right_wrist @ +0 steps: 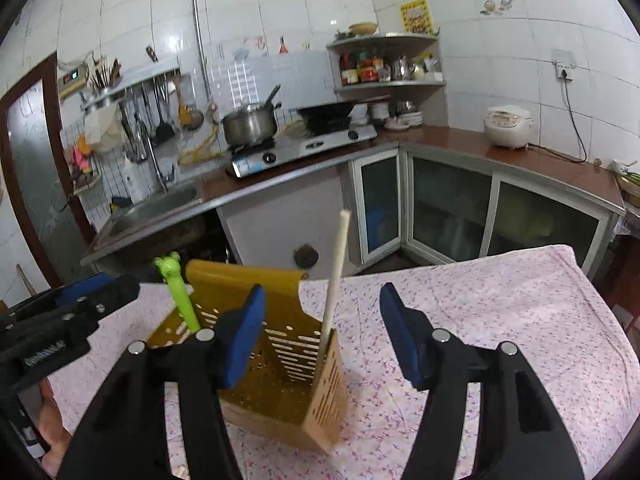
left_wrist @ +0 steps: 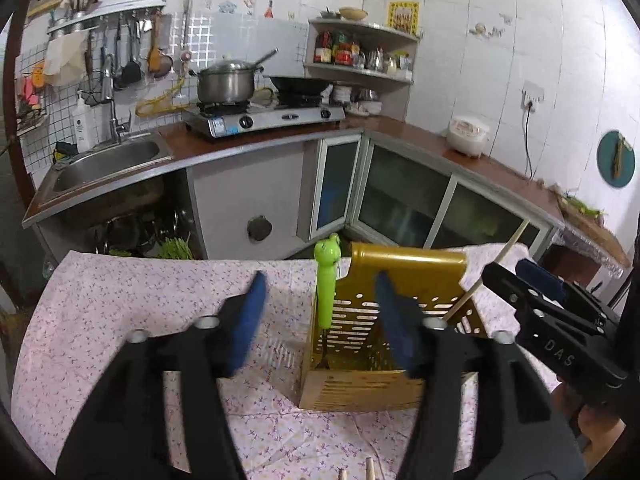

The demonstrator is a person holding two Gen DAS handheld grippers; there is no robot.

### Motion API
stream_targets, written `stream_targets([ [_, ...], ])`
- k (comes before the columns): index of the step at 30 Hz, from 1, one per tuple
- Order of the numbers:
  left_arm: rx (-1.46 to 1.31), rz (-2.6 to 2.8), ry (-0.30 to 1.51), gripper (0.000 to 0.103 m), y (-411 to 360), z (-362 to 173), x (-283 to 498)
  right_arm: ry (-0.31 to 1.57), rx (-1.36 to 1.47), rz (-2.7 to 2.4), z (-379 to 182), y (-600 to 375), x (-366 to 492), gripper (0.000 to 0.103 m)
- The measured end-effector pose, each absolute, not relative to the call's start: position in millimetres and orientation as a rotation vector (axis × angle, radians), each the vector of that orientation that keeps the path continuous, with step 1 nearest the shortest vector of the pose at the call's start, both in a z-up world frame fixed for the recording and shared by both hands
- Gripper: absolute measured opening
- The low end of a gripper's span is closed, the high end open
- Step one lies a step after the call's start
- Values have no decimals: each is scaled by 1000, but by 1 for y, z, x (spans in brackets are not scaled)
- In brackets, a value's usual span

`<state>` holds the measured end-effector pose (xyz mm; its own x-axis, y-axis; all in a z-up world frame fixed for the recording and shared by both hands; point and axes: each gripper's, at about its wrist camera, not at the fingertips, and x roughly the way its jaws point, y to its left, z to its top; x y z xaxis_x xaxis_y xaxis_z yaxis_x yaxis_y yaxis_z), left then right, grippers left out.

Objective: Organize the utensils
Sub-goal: 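Carry fork and chopstick to the yellow holder and drop both inside, then grasp a chopstick with the left tool while the right tool grasps another chopstick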

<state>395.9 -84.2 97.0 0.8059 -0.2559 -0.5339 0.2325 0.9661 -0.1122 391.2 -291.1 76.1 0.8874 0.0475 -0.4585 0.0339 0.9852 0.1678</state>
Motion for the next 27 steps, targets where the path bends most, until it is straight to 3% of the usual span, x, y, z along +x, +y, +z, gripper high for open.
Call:
stream_targets([
  [2,-43,-256,554,69,-78,108,383,481,181,-1,83,-295,379,59],
  [4,-38,-247,538,84,-70,116,369,487,175,-17,88,-298,366,60],
  [7,-33,-212,520,98,-53,123,345,529,143,-60,86,-300,345,60],
  [17,-34,-157,677,98,-7,83,306,736,107,-123,35,-303,307,60],
  [27,26,-166,874,98,-14,25,301,950,136,-105,-15,-294,303,60],
])
